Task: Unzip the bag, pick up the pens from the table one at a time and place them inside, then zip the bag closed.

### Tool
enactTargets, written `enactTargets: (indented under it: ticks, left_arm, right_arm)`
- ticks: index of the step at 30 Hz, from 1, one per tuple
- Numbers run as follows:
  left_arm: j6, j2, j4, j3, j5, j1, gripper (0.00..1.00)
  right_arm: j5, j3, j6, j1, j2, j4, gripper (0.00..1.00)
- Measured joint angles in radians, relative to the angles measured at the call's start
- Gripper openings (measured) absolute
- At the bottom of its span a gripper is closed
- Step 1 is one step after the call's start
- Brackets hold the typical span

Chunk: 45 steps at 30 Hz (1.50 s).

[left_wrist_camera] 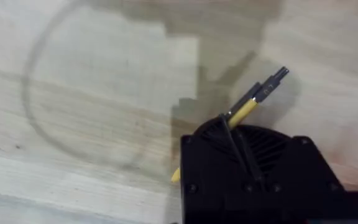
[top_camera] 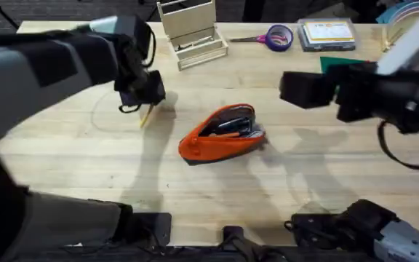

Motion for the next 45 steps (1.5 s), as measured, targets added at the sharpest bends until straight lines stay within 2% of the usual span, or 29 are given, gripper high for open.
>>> enactTargets:
  ticks: [5,11,23,32,45]
  left_arm:
    - [0.026,-0.105,0.008,0.035,0.0,-0.014,0.044]
    - [0.059,-0.218,0.036,0.042,0.0,-0.089,0.042]
    - [0.074,-0.32,0.171,0.042,0.0,-0.317,0.042]
    - [0.136,-0.32,0.223,0.042,0.0,-0.511,0.043]
    - [0.153,-0.32,0.226,0.042,0.009,-0.692,0.044]
  right_arm:
    - [0.039,0.0,-0.017,0.0,-0.047,-0.085,0.998]
    - [0.065,0.0,-0.024,0.0,-0.08,-0.136,0.998]
    - [0.071,0.0,-0.027,0.0,-0.153,-0.218,0.997]
    - [0.071,0.0,-0.027,0.0,-0.175,-0.271,0.998]
    - [0.072,0.0,-0.027,0.0,-0.175,-0.282,0.998]
